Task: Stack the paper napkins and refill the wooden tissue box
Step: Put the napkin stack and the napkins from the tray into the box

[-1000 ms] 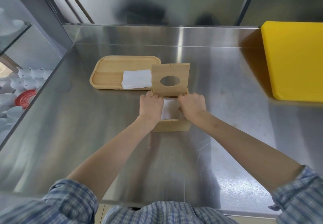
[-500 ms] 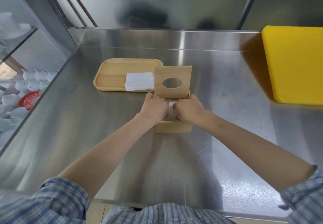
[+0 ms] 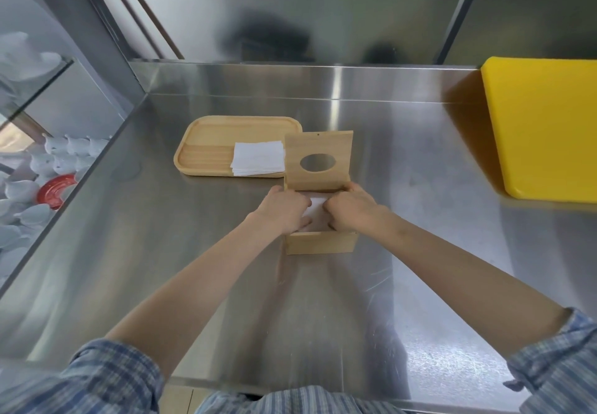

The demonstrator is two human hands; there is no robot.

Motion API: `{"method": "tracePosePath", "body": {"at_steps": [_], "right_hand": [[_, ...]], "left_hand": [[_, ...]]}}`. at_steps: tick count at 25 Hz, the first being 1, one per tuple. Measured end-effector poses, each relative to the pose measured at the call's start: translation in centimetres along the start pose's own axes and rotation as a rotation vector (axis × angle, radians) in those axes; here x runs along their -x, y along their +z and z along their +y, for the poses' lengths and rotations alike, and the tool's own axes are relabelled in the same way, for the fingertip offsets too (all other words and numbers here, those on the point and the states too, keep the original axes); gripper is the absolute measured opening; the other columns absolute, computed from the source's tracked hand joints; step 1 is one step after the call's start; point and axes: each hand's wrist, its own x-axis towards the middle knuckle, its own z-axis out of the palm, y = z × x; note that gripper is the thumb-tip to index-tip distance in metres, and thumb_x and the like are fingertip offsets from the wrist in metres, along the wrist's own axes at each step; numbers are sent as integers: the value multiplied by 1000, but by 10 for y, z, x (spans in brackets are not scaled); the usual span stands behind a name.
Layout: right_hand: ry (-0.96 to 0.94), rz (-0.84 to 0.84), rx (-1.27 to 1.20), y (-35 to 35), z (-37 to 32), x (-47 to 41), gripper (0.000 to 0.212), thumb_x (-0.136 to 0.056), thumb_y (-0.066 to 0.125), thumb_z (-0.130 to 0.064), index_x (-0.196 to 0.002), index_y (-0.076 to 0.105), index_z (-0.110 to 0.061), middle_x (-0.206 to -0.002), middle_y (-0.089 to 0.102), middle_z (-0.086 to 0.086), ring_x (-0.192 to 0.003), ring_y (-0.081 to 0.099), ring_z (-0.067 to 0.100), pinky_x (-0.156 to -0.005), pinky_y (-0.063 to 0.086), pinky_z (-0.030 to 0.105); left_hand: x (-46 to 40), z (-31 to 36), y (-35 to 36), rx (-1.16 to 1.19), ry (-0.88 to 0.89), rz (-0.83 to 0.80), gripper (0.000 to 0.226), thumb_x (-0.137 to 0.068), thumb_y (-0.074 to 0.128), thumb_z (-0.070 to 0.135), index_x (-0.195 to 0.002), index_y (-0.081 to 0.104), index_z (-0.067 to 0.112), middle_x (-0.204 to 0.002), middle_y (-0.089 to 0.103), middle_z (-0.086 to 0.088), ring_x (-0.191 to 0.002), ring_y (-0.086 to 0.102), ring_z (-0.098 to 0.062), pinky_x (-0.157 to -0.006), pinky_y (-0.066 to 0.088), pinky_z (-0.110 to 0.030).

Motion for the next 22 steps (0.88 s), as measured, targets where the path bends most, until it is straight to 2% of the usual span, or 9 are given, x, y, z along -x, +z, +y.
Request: {"method": "tracePosePath", "body": {"at_steps": [2, 4, 5, 9, 12, 14, 18, 22], "right_hand": [[7, 59, -149, -5, -1, 7, 29, -89, 45, -15, -112, 62, -10, -116, 66, 8, -114, 56, 25, -98, 37, 31], [31, 117, -288, -10, -5, 12, 33, -89, 45, -14, -120, 57, -9, -120, 64, 11, -112, 58, 30, -84, 46, 35], [48, 137, -362, -11, -7, 15, 36, -90, 44, -14, -123, 55, -10, -122, 63, 11, -112, 57, 31, -82, 48, 36], [58, 211, -568, -21, -24, 22, 40, -94, 42, -20, -134, 48, -20, -132, 59, 7, -119, 53, 29, -90, 46, 36], [66, 285, -653, -31, -44, 23, 37, -95, 40, -20, -130, 53, -19, -127, 62, 9, -113, 57, 31, -92, 48, 39], [84, 313, -710, -36, -57, 19, 38, -96, 40, -22, -132, 50, -17, -133, 58, 8, -122, 52, 28, -99, 45, 39], [100, 317, -765, -47, -78, 6, 41, -97, 41, -23, -137, 44, -14, -140, 52, 7, -128, 48, 25, -103, 38, 32], [162, 348, -855, -55, -95, -15, 42, -97, 42, -22, -138, 42, -10, -145, 46, 6, -132, 43, 21, -105, 32, 26]], "left_hand": [[9, -6, -8, 193, -29, 92, 37, -94, 43, 29, -125, 54, 16, -123, 64, -8, -116, 55, -27, -93, 39, -34], [22, -14, -9, 356, -73, 202, 34, -93, 42, 25, -123, 57, 16, -119, 65, -7, -112, 57, -28, -86, 42, -35], [28, -19, -10, 432, -107, 258, 34, -93, 41, 24, -121, 58, 16, -118, 66, -6, -111, 57, -28, -84, 44, -35], [47, -41, -6, 631, -257, 414, 29, -93, 43, 23, -115, 60, 14, -119, 65, -3, -109, 59, -25, -87, 47, -35], [54, -63, -4, 721, -317, 413, 28, -93, 44, 22, -115, 59, 15, -118, 65, -3, -109, 59, -23, -85, 45, -30], [57, -76, -1, 749, -296, 384, 29, -92, 45, 23, -116, 59, 13, -119, 65, -4, -110, 59, -23, -86, 45, -30], [60, -100, 0, 820, -306, 349, 31, -93, 44, 24, -119, 57, 13, -119, 65, -4, -112, 58, -22, -89, 44, -30], [55, -126, 3, 870, -308, 304, 34, -94, 42, 25, -123, 54, 11, -123, 62, -5, -115, 56, -22, -84, 38, -24]]}}
